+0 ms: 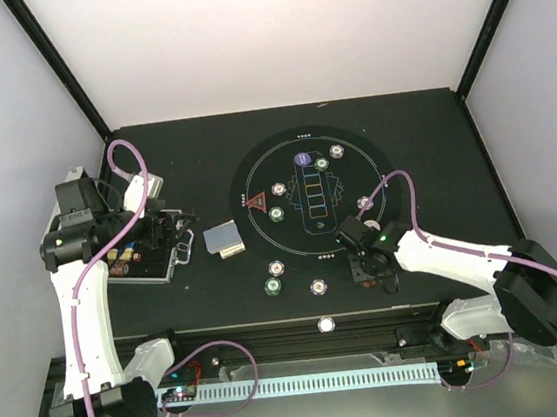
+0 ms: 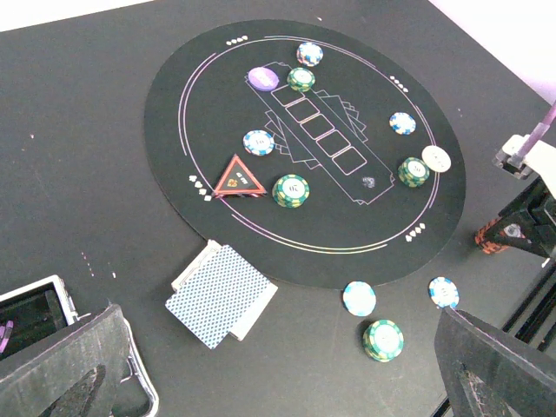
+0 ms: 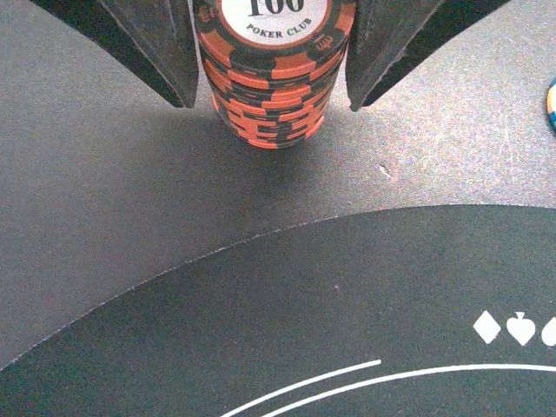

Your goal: Distribute texas hold em gaming equipment

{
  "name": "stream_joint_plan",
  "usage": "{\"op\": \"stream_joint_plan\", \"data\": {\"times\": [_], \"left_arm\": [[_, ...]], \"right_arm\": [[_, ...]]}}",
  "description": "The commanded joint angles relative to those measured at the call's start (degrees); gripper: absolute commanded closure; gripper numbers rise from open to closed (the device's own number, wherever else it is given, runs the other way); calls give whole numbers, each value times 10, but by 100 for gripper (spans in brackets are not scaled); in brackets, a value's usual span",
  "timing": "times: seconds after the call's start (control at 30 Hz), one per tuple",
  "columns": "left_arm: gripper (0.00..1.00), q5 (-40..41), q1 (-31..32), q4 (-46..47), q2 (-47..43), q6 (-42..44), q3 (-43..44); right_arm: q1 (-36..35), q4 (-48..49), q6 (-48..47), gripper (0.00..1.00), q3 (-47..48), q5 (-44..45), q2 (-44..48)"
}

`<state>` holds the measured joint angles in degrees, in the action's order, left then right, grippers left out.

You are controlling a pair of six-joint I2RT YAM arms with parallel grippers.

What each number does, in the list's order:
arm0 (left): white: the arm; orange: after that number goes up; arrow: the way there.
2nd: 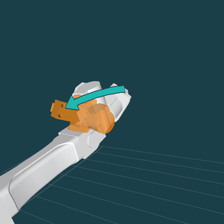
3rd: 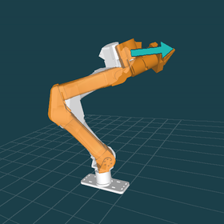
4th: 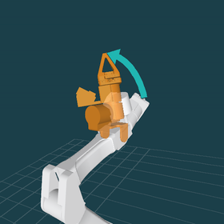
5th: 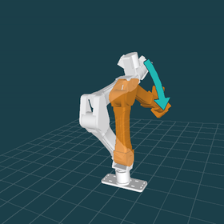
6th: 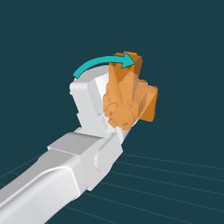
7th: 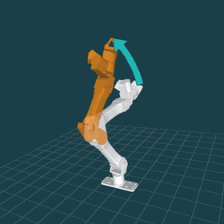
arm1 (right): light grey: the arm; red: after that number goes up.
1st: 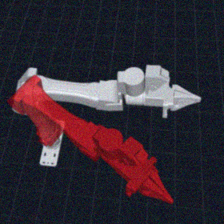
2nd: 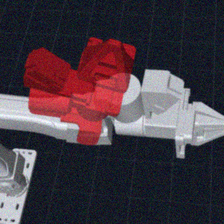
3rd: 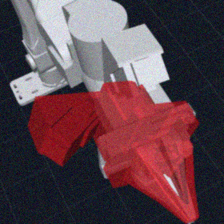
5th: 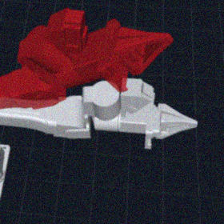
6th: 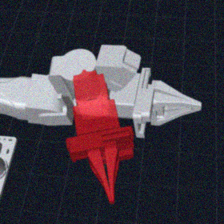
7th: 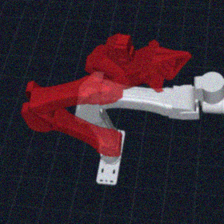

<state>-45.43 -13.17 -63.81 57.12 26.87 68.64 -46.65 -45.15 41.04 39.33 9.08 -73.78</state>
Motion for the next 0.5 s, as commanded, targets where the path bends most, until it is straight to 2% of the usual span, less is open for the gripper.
{"op": "stream_joint_plan", "data": {"times": [0.0,0.47], "left_arm": [[1,-15,-4,2,3,-4,11],[1,-16,-4,3,5,-4,11]], "right_arm": [[-4,8,2,52,-5,11,-2],[-4,-16,2,70,17,16,17]]}}
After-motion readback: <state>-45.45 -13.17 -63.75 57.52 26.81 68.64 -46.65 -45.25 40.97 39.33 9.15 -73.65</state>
